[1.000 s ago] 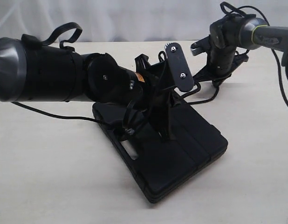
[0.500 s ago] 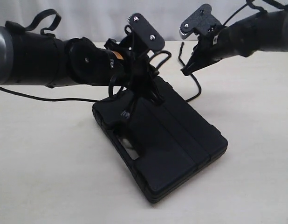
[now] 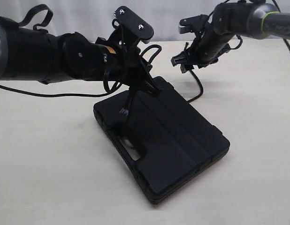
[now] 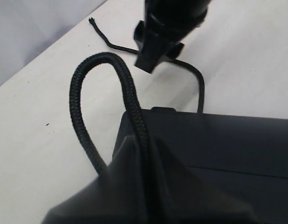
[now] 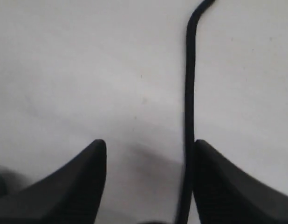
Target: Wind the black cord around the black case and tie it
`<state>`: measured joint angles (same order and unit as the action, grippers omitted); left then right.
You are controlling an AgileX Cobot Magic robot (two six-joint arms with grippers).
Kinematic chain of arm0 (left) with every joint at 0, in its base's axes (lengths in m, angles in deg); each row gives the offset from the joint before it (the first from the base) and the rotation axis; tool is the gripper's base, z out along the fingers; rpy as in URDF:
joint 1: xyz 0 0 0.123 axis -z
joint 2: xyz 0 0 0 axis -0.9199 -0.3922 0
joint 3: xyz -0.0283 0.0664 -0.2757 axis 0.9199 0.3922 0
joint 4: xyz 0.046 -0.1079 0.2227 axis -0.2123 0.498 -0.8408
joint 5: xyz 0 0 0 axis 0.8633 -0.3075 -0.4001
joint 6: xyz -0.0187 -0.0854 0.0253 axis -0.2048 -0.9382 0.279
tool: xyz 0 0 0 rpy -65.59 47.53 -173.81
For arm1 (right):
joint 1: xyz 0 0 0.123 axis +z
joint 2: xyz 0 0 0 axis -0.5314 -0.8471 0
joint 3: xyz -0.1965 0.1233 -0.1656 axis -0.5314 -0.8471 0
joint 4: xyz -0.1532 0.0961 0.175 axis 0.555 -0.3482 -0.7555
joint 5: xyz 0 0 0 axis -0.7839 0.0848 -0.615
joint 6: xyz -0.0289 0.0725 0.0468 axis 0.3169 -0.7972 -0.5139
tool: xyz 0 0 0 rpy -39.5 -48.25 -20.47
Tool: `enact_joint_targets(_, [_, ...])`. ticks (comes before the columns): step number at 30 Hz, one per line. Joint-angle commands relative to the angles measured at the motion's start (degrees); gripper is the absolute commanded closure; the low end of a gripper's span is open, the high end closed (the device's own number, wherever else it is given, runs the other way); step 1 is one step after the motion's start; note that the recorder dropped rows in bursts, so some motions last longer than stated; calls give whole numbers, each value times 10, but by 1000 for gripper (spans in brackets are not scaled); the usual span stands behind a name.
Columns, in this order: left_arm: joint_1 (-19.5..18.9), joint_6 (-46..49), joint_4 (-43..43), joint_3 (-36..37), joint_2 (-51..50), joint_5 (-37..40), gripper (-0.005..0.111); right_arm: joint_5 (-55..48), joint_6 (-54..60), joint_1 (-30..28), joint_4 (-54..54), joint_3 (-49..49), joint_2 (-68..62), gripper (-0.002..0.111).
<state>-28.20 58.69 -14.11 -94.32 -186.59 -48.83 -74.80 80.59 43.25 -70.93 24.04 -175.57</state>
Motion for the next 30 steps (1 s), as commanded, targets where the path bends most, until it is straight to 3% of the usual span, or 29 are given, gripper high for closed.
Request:
enact_joint_targets(1, [0, -3, 2, 0, 5, 13, 107, -94, -44, 1, 28, 161, -97, 66])
enact_joint_targets(5, [0, -3, 2, 0, 5, 12, 107, -127, -100, 1, 70, 282, -183, 66])
enact_joint_targets(9, [0, -3, -2, 0, 5, 15, 107, -154, -72, 1, 93, 304, -211, 68])
enact_joint_targets(12, [0, -3, -2, 0, 5, 13, 107, -189, 48, 1, 34, 304, -212, 104])
enact_joint_targets(19, [0, -3, -2, 0, 5, 23, 107, -271, 102, -4, 6, 304, -162, 104])
enact_joint_targets(23, [0, 0, -5, 0, 5, 29, 107, -278, 209, -4, -104, 289, -119, 104])
enact_joint_targets(30, [-1, 0, -21, 0, 5, 39, 107, -173, 269, 1, -53, 118, -15, 104])
